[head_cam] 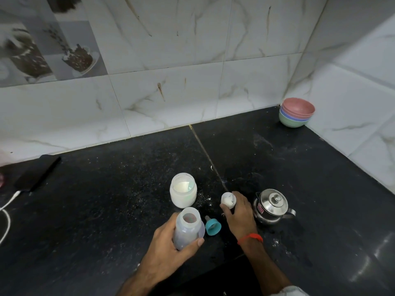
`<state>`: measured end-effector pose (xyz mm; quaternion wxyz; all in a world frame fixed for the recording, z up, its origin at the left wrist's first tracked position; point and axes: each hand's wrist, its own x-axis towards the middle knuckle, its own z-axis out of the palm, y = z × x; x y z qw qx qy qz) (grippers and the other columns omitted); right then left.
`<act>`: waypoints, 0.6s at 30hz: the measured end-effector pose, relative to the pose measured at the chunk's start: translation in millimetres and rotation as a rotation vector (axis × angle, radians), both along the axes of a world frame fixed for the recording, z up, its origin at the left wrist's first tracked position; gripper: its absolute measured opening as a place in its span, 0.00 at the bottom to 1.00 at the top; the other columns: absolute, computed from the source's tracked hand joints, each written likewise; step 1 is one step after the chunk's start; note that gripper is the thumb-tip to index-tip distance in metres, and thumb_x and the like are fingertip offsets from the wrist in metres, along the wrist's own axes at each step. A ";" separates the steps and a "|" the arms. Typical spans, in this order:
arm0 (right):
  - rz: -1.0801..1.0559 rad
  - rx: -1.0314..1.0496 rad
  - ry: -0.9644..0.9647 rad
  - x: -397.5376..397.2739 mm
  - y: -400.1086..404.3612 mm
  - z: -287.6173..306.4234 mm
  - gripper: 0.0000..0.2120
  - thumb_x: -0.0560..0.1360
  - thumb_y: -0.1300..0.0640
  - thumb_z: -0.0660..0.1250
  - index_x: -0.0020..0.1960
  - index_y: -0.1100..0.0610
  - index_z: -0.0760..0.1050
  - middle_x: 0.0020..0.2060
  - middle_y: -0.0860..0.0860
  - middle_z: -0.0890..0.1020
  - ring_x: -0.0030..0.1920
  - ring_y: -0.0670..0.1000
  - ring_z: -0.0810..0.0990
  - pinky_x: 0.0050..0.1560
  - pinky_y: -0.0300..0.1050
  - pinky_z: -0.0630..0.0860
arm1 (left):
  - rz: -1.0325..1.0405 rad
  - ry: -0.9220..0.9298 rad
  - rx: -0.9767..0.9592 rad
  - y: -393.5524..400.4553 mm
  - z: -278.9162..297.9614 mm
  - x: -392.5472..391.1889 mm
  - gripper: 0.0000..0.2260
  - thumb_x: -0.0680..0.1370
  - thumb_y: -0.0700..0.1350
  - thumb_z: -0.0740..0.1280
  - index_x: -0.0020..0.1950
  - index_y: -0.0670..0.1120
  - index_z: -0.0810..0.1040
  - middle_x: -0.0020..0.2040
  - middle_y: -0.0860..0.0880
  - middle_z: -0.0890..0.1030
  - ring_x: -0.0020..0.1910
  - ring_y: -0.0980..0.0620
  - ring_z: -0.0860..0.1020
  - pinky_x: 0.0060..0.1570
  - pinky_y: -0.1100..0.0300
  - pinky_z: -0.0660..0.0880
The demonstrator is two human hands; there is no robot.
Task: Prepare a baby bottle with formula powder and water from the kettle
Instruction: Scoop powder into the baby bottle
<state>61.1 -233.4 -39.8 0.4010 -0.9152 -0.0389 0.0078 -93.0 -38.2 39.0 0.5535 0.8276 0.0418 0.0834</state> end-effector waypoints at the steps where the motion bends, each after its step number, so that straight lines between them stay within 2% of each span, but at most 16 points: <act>1: 0.012 0.063 -0.016 -0.7 -0.7 5.3 0.25 0.75 0.56 0.76 0.69 0.57 0.72 0.62 0.53 0.78 0.63 0.59 0.77 0.62 0.50 0.74 | 0.005 0.006 0.005 0.6 -0.8 0.8 0.19 0.72 0.54 0.79 0.59 0.54 0.78 0.52 0.59 0.84 0.51 0.53 0.83 0.47 0.67 0.78; 4: 0.086 0.279 -0.089 -4.1 -2.2 30.0 0.24 0.73 0.59 0.79 0.64 0.48 0.72 0.58 0.42 0.78 0.59 0.51 0.80 0.58 0.50 0.79 | 0.020 0.036 0.013 1.1 -0.9 4.6 0.19 0.73 0.54 0.79 0.61 0.57 0.78 0.54 0.61 0.83 0.54 0.56 0.83 0.49 0.66 0.79; 6: 0.154 0.423 -0.111 -8.4 -3.8 55.8 0.27 0.72 0.60 0.80 0.62 0.40 0.73 0.61 0.44 0.78 0.61 0.49 0.81 0.59 0.49 0.81 | 0.021 0.056 0.021 0.4 -1.1 9.2 0.19 0.73 0.56 0.78 0.61 0.60 0.77 0.57 0.63 0.82 0.57 0.58 0.82 0.51 0.66 0.80; 8: 0.251 0.475 -0.157 -14.5 -6.5 86.5 0.30 0.71 0.61 0.80 0.62 0.35 0.75 0.64 0.47 0.75 0.62 0.49 0.81 0.56 0.43 0.82 | 0.028 0.069 0.042 -1.2 -1.6 14.9 0.20 0.73 0.59 0.78 0.61 0.63 0.76 0.57 0.65 0.82 0.58 0.60 0.81 0.53 0.65 0.80; 13: 0.492 0.318 -0.363 -25.2 -10.0 144.3 0.26 0.72 0.59 0.79 0.68 0.47 0.78 0.65 0.49 0.70 0.60 0.50 0.78 0.52 0.39 0.82 | -0.001 0.085 0.097 -10.1 -1.2 32.8 0.27 0.71 0.66 0.75 0.66 0.61 0.74 0.61 0.60 0.80 0.60 0.58 0.80 0.58 0.56 0.82; 18: 0.604 0.145 -0.410 -29.7 -11.3 156.0 0.25 0.77 0.55 0.76 0.72 0.44 0.76 0.68 0.49 0.66 0.62 0.52 0.75 0.57 0.44 0.81 | -0.024 0.058 0.073 -22.2 5.1 42.7 0.27 0.70 0.65 0.75 0.66 0.61 0.73 0.63 0.63 0.79 0.62 0.64 0.77 0.59 0.58 0.82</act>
